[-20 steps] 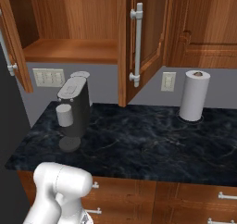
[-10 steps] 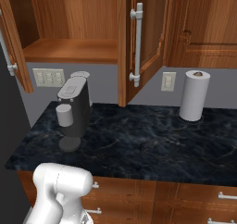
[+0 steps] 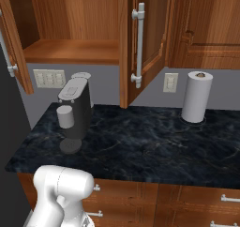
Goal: Close all open cabinet doors.
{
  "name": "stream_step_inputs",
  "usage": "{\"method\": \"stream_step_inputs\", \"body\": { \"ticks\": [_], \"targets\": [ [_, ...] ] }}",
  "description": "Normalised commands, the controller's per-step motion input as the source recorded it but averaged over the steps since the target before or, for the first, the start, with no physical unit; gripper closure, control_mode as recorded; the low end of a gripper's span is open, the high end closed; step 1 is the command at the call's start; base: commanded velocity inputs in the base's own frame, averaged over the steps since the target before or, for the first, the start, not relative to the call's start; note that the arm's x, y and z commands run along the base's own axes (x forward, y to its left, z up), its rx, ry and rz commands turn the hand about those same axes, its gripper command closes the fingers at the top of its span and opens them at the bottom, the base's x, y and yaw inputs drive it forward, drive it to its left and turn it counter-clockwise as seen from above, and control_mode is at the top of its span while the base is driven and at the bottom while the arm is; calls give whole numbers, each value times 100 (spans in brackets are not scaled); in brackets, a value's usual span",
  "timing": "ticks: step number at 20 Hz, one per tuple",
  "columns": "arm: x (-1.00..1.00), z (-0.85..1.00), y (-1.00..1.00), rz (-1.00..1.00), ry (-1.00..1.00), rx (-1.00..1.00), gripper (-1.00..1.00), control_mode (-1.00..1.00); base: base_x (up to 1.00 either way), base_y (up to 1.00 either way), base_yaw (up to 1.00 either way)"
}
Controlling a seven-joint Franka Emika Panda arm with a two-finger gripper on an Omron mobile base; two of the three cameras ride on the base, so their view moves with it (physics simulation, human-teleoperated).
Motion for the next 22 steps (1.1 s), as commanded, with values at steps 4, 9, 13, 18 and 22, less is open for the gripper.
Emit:
{"method": "stream_step_inputs", "body": {
  "ticks": [4,9,13,18,22],
  "targets": [
    [43,-1,0,0,0,0,-100,-100,0,0,0],
    [47,-5,0,0,0,0,-100,-100,0,0,0],
    [43,-6,-2,0,0,0,-100,-100,0,0,0],
    [49,-8,-8,0,0,0,-100,-100,0,0,0],
    [56,-11,-10,0,0,0,-100,-100,0,0,0]
  ]
}}
